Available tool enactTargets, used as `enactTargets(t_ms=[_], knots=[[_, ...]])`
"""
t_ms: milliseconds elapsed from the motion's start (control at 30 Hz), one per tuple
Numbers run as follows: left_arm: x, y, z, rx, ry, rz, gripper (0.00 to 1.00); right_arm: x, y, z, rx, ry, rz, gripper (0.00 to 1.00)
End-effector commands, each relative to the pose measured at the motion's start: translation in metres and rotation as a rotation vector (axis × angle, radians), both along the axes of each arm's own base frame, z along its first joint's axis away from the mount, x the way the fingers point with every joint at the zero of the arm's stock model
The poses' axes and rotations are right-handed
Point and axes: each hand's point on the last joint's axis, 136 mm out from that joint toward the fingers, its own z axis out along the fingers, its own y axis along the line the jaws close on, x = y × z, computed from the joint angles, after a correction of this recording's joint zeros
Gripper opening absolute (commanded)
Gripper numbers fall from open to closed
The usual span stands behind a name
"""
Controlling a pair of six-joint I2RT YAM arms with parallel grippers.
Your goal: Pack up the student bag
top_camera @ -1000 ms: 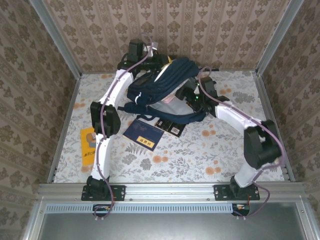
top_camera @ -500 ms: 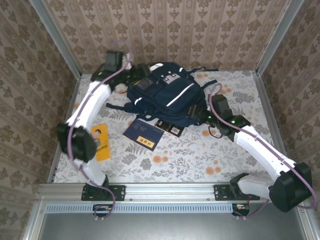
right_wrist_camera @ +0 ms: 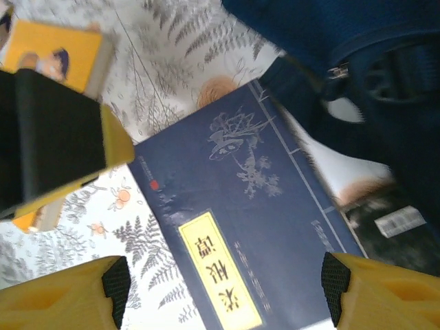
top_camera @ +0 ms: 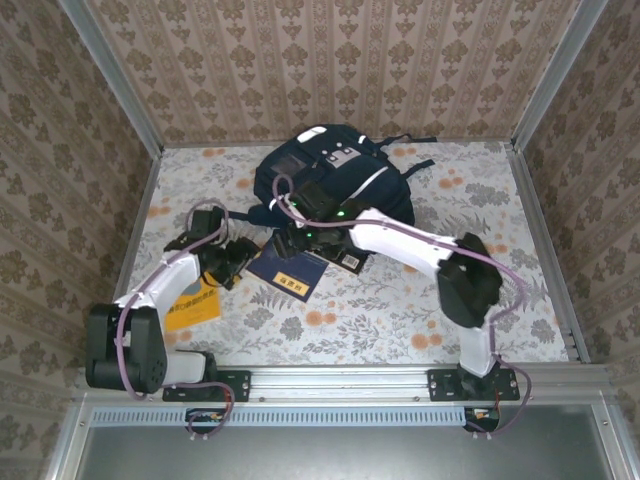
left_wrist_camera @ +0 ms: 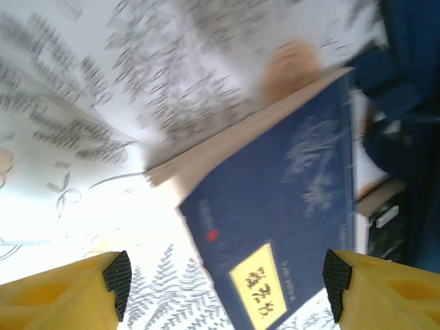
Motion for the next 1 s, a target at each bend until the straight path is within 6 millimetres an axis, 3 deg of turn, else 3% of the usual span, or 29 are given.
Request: enactTargets(t_ms=[0, 233, 433, 633, 733, 833, 967], knots=[[0.01, -0.002, 0.009, -0.065, -0.096, 0.073, 0.76, -0.001, 0.0, -0.036, -0.093, 0.091, 0.042, 0.75], [-0.012, 0.015, -0.017, -0.054, -0.082, 0.172, 0.74, 0.027, 0.01, -0.075, -0.177, 0.083, 0.028, 0.75], [-0.022, 0.023, -0.027, -0.044, -0.095, 0.216, 0.71, 0.035, 0.012, -0.102, -0.21, 0.117, 0.037, 0.76], [-0.021, 0.02, -0.039, -0.073, -0.092, 0.216, 0.67, 0.027, 0.015, -0.122, -0.24, 0.19, 0.066, 0.77], [-0.014, 0.015, -0.04, -0.091, -0.101, 0.196, 0.65, 0.016, 0.013, -0.121, -0.251, 0.202, 0.083, 0.78], [-0.008, 0.01, -0.044, -0.112, -0.105, 0.181, 0.63, 0.021, 0.0, -0.12, -0.297, 0.147, 0.054, 0.8], [0.0, 0.002, -0.048, -0.141, -0.1, 0.157, 0.61, 0.009, 0.002, -0.128, -0.271, 0.245, 0.083, 0.8]])
